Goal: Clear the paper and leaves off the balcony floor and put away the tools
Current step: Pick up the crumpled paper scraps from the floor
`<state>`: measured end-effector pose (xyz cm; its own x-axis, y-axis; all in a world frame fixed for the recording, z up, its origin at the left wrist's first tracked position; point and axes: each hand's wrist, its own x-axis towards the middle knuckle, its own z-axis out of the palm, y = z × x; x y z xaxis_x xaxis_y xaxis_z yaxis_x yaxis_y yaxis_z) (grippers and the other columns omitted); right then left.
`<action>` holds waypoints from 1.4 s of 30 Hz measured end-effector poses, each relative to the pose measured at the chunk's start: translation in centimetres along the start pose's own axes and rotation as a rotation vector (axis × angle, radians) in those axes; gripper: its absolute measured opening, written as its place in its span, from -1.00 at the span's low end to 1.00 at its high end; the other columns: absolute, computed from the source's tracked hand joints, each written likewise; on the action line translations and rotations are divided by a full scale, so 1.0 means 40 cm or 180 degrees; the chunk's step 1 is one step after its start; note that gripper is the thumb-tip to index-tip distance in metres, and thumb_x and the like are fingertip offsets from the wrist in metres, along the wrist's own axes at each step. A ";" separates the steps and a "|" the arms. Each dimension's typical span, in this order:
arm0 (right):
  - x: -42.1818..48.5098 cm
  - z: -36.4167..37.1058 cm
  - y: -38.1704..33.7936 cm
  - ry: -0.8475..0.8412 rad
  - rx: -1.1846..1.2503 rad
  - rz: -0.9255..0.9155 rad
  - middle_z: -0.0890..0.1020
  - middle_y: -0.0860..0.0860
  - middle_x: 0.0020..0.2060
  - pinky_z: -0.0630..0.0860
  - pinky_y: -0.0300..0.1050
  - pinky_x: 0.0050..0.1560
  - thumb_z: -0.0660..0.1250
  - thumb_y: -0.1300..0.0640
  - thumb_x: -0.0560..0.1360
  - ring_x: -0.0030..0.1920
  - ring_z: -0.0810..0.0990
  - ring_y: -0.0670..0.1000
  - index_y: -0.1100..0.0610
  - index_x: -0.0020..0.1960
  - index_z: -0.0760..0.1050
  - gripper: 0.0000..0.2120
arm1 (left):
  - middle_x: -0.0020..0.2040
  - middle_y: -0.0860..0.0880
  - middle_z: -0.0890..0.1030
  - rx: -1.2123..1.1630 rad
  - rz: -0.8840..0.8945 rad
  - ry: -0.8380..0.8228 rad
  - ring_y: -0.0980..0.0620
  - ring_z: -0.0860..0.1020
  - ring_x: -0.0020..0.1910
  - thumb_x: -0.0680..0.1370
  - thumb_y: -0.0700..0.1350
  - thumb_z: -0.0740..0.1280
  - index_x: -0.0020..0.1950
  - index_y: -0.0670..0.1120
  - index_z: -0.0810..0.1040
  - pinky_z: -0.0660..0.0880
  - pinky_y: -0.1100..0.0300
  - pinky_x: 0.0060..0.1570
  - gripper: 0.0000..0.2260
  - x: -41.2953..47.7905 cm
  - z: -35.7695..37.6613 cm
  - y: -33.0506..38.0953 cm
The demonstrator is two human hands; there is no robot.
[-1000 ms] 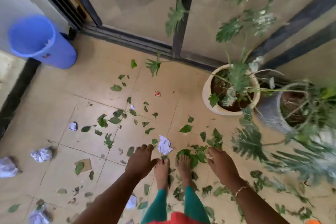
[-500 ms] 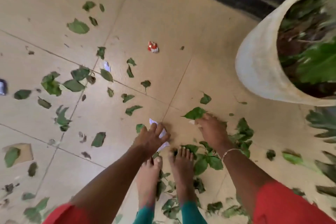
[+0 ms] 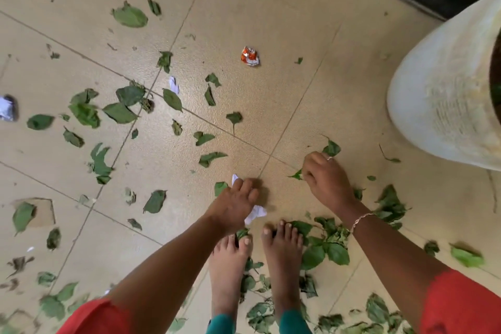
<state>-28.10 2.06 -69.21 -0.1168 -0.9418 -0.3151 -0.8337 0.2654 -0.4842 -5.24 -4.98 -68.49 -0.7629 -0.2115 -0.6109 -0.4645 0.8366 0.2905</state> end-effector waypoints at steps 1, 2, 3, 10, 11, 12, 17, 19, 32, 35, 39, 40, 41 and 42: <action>0.018 -0.013 -0.010 0.0110 0.0232 0.0060 0.50 0.05 -0.40 0.42 -0.07 -0.46 0.39 0.46 0.30 -0.39 0.46 0.05 0.17 -0.32 0.43 -0.76 | -0.11 -0.11 0.55 -0.0138 -0.0021 0.0298 -0.07 0.49 -0.18 0.03 -0.04 0.52 -0.10 -0.13 0.48 0.43 0.17 -0.45 -0.49 -0.002 -0.001 -0.012; 0.040 -0.026 -0.019 0.0187 0.0410 0.0117 0.52 0.05 -0.42 0.44 -0.10 -0.49 0.37 0.45 0.36 -0.42 0.49 0.04 0.19 -0.29 0.44 -0.79 | -0.12 -0.08 0.54 -0.0251 -0.0133 0.0600 -0.07 0.47 -0.15 0.04 0.00 0.49 -0.09 -0.11 0.44 0.44 0.14 -0.39 -0.49 -0.005 -0.008 -0.024; 0.067 -0.039 -0.025 0.0227 0.0527 0.0174 0.56 0.06 -0.42 0.47 -0.13 -0.50 0.35 0.42 0.41 -0.42 0.53 0.02 0.21 -0.24 0.47 -0.84 | -0.12 -0.08 0.53 -0.0451 -0.0260 0.0833 -0.07 0.44 -0.11 0.09 0.01 0.44 -0.06 -0.10 0.39 0.45 0.10 -0.33 -0.51 -0.010 -0.028 -0.034; 0.362 -0.114 -0.081 0.0470 0.0684 0.0286 0.62 0.15 -0.03 0.52 -0.26 -0.13 0.26 0.40 0.49 -0.08 0.61 0.04 0.27 0.01 0.56 -0.84 | 0.03 -0.14 0.54 -0.2379 -0.1670 0.1932 -0.10 0.53 -0.11 0.44 -0.20 0.17 0.14 -0.15 0.45 0.45 0.14 -0.24 -0.72 0.006 -0.162 -0.169; 0.407 -0.121 -0.095 0.0496 0.0624 0.0291 0.60 0.14 0.04 0.50 -0.27 -0.09 0.27 0.36 0.50 -0.03 0.60 0.05 0.26 0.06 0.54 -0.83 | 0.02 -0.15 0.52 -0.2205 -0.1848 0.2014 -0.11 0.52 -0.13 0.47 -0.23 0.19 0.10 -0.17 0.49 0.42 0.16 -0.26 -0.76 0.010 -0.178 -0.197; 0.451 -0.127 -0.110 0.0520 0.0592 0.0288 0.57 0.13 0.09 0.47 -0.27 -0.08 0.29 0.33 0.49 0.01 0.59 0.05 0.24 0.10 0.52 -0.81 | 0.01 -0.17 0.51 -0.2073 -0.2050 0.2081 -0.11 0.51 -0.14 0.49 -0.26 0.20 0.08 -0.19 0.52 0.39 0.17 -0.25 -0.79 0.015 -0.195 -0.225; 0.601 -0.131 -0.167 0.0329 0.0510 0.0212 0.44 0.06 0.22 0.41 -0.11 0.09 0.48 0.15 0.36 0.22 0.41 0.08 0.15 0.22 0.42 -0.53 | -0.06 -0.14 0.58 -0.1962 -0.2975 0.2260 -0.11 0.57 -0.13 0.52 0.14 0.24 0.08 -0.15 0.49 0.50 0.10 -0.14 -0.63 0.066 -0.241 -0.378; 0.621 -0.118 -0.179 0.0028 0.0216 0.0151 0.40 0.06 0.24 0.39 -0.04 0.15 0.50 0.12 0.34 0.25 0.36 0.11 0.13 0.23 0.38 -0.47 | -0.13 -0.10 0.61 -0.1958 -0.3123 0.2102 -0.12 0.60 -0.24 0.48 0.24 0.27 0.12 -0.10 0.39 0.58 0.01 -0.20 -0.55 0.092 -0.250 -0.432; 0.511 -0.072 -0.184 0.0234 0.2119 0.0607 0.56 0.02 -0.10 0.42 -0.48 -0.32 0.34 0.36 0.45 -0.21 0.51 -0.15 0.20 -0.04 0.52 -0.87 | 0.07 -0.19 0.60 -0.2055 -0.3587 0.1435 -0.18 0.55 0.05 0.56 -0.10 0.23 0.14 -0.17 0.50 0.39 0.08 -0.19 -0.78 0.156 -0.237 -0.529; 0.448 -0.071 -0.211 0.0172 0.2924 0.0930 0.55 0.00 -0.12 0.48 -0.40 -0.34 0.32 0.37 0.46 -0.17 0.53 -0.12 0.13 -0.15 0.48 -0.84 | -0.01 -0.16 0.60 -0.2402 -0.3535 0.1571 -0.13 0.57 0.00 0.56 -0.16 0.22 0.08 -0.18 0.54 0.38 0.11 -0.22 -0.82 0.128 -0.239 -0.524; 0.336 -0.093 -0.257 0.0028 0.3547 0.1299 0.58 0.19 -0.03 0.55 -0.30 -0.33 0.30 0.40 0.47 -0.01 0.58 0.10 0.14 -0.19 0.48 -0.81 | -0.16 -0.14 0.53 -0.3356 -0.3309 0.2052 -0.08 0.55 -0.17 0.52 -0.15 0.33 -0.18 -0.10 0.43 0.39 0.13 -0.25 -0.88 0.031 -0.269 -0.495; 0.306 -0.105 -0.271 -0.0019 0.3612 0.1390 0.57 0.25 0.01 0.56 -0.29 -0.32 0.30 0.40 0.47 0.02 0.58 0.15 0.15 -0.19 0.48 -0.82 | -0.19 -0.18 0.54 -0.3691 -0.3239 0.2175 -0.11 0.59 -0.24 0.52 -0.18 0.34 -0.23 -0.09 0.38 0.43 0.13 -0.31 -0.82 -0.003 -0.279 -0.481; 0.278 -0.123 -0.288 -0.0061 0.3649 0.1459 0.57 0.27 0.02 0.57 -0.28 -0.31 0.30 0.41 0.46 0.03 0.58 0.18 0.16 -0.19 0.49 -0.82 | -0.24 -0.21 0.54 -0.4048 -0.3153 0.2287 -0.09 0.61 -0.37 0.52 -0.22 0.33 -0.25 -0.10 0.34 0.45 0.18 -0.42 -0.79 -0.040 -0.292 -0.465; 0.252 -0.144 -0.306 -0.0090 0.3654 0.1504 0.56 0.27 0.02 0.58 -0.27 -0.30 0.30 0.42 0.46 0.04 0.58 0.19 0.16 -0.20 0.48 -0.82 | -0.29 -0.19 0.53 -0.4322 -0.3088 0.2347 0.00 0.58 -0.51 0.53 -0.26 0.32 -0.23 -0.12 0.34 0.41 0.28 -0.56 -0.79 -0.078 -0.308 -0.445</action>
<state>-22.18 -11.87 -61.76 -0.2534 -0.7039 -0.6635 0.2430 0.6176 -0.7480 -0.13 -25.44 -62.69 0.1233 -0.7864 -0.6053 -0.5289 -0.5681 0.6305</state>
